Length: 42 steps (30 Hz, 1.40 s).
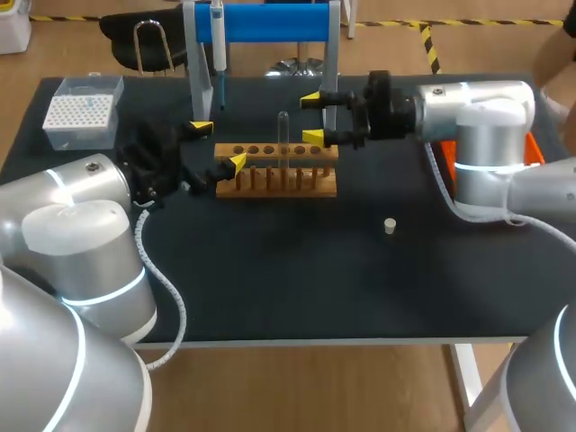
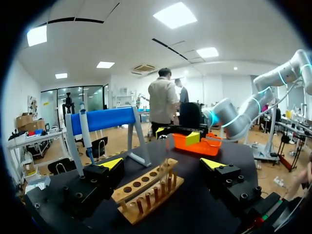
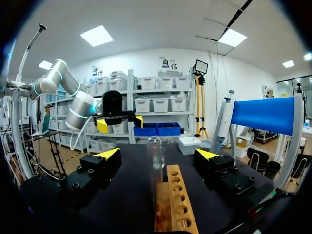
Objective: Invert the test tube, pick up the pipette, mount the tip to pipette, aspirate from beaker and dispense into the tube, eject the tip, return the pipette, and cap with the stopper.
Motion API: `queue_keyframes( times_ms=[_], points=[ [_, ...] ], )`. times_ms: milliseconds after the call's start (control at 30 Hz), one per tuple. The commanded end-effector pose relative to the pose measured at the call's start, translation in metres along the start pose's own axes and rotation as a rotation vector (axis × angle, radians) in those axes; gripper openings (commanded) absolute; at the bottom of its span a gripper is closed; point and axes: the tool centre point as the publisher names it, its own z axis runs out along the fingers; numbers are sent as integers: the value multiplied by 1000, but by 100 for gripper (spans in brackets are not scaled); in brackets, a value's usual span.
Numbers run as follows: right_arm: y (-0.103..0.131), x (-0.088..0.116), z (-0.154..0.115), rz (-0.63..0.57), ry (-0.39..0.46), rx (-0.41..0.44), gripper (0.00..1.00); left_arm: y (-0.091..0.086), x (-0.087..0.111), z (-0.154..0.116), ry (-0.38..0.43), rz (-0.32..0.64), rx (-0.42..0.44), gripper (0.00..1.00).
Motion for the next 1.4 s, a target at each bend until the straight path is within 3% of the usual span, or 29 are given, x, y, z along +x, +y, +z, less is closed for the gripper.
queue_keyframes(
  times_ms=[33,833,967,1033,1400],
  points=[
    [-4,-7,8,6,53,-13,100,3,1,-1,-2,1,12,100],
    [-11,10,34,-23,68,-4,97,3,1,-1,-2,1,12,100],
    [-13,11,37,-22,73,-1,95,3,1,-1,-2,1,12,100],
    [-13,11,38,-22,76,0,89,3,1,-1,-2,1,12,100],
    [-14,8,45,-20,89,-5,83,3,1,-1,-2,1,12,100]
  ],
)
